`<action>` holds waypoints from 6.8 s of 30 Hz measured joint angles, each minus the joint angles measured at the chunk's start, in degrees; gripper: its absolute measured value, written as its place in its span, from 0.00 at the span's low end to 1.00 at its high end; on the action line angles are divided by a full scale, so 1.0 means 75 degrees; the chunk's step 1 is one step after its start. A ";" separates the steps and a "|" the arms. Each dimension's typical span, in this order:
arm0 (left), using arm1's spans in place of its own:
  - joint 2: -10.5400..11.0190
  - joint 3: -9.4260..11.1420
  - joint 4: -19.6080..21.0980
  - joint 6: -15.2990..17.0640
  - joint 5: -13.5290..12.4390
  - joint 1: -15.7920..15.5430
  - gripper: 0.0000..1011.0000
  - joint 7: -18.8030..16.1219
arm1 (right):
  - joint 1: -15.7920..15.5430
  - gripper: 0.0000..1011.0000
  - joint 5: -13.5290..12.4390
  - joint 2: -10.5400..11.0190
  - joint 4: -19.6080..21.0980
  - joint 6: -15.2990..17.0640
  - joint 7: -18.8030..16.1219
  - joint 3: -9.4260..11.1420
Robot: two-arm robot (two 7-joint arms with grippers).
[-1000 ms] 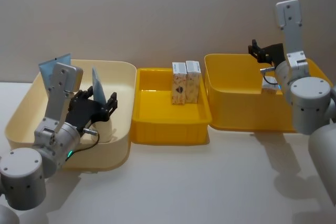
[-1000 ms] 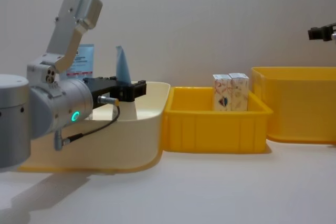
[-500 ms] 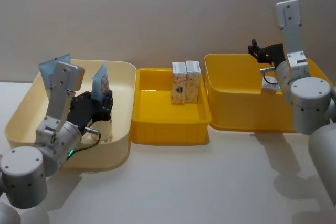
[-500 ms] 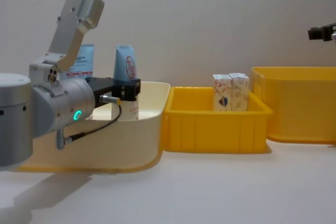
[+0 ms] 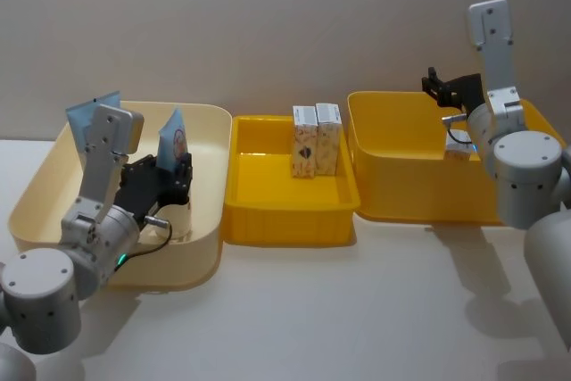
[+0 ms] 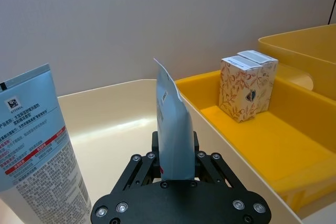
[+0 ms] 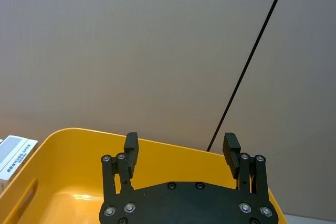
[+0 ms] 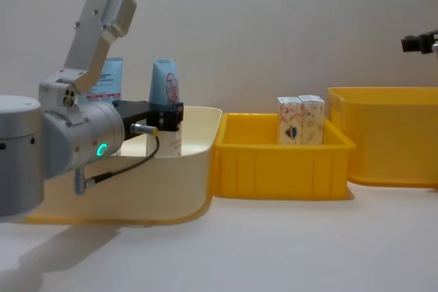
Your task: Bimanual collaborative sorting of washing and personal care products
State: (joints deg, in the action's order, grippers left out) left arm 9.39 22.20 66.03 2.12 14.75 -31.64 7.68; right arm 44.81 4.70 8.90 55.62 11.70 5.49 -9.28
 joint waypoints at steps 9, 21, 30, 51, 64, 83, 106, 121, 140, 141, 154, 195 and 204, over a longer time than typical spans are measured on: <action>-0.0077 -0.0069 0.0078 -0.0205 0.0056 -0.0003 0.25 0.0092 | 0.0000 0.99 0.0000 0.0000 0.0000 0.0000 0.0000 0.0000; -0.0111 -0.0001 0.0521 -0.0370 -0.0200 -0.0312 0.25 0.0180 | 0.0000 0.99 0.0000 0.0000 0.0000 0.0000 0.0000 0.0000; -0.0084 0.0058 0.0710 -0.0302 -0.0430 -0.0522 0.25 0.0264 | 0.0000 0.99 0.0000 0.0000 0.0000 0.0000 0.0001 0.0000; -0.0267 -0.0188 0.0202 -0.0945 0.0304 -0.1146 0.25 0.1653 | 0.0030 0.99 -0.0009 0.0055 0.0019 -0.0286 -0.0504 -0.0109; -0.0434 -0.0443 -0.0914 -0.1455 0.1275 -0.1676 0.25 0.2959 | -0.0028 0.99 -0.0324 0.0175 0.0321 -0.0525 -0.1684 -0.0213; -0.0457 -0.0546 -0.2901 -0.2115 0.1717 -0.2181 0.25 0.3956 | 0.0023 0.99 -0.0691 0.0209 0.0492 -0.0764 -0.2832 -0.0489; -0.0464 -0.0146 -0.2385 -0.1552 0.1399 -0.2653 0.25 0.3849 | 0.0359 0.99 -0.1428 0.0730 0.0637 -0.0385 -0.5253 -0.0966; -0.0502 0.0100 -0.2254 -0.1321 0.1333 -0.2832 0.25 0.3828 | 0.0811 0.99 -0.1785 0.1032 0.0409 -0.0041 -0.7080 -0.1522; -0.0417 0.0230 -0.1924 -0.1136 0.1403 -0.2716 0.25 0.3695 | 0.1495 0.99 -0.1960 0.0806 -0.0235 -0.0056 -0.8149 -0.2073; -0.0404 0.0236 -0.1886 -0.1122 0.1409 -0.2695 0.25 0.3677 | 0.1523 0.99 -0.1970 0.0779 -0.0265 -0.0086 -0.8112 -0.2076; -0.0350 0.0294 -0.1713 -0.1040 0.1467 -0.2583 0.25 0.3524 | 0.1609 0.99 -0.2033 0.0794 -0.0361 -0.0153 -0.7952 -0.2079; -0.0362 0.0393 -0.1621 -0.1006 0.1472 -0.2507 0.25 0.3369 | 0.1871 0.99 -0.1704 0.0282 -0.1214 -0.0534 -0.6785 -0.2566; -0.0369 0.0387 -0.1631 -0.1005 0.1466 -0.2487 0.25 0.3352 | 0.1949 0.99 -0.1772 0.0167 -0.1278 -0.0485 -0.6817 -0.2644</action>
State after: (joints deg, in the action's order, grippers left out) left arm 6.62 25.10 53.79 -5.42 25.75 -50.30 32.82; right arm 59.42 -8.59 10.15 46.03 8.06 -45.63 -29.11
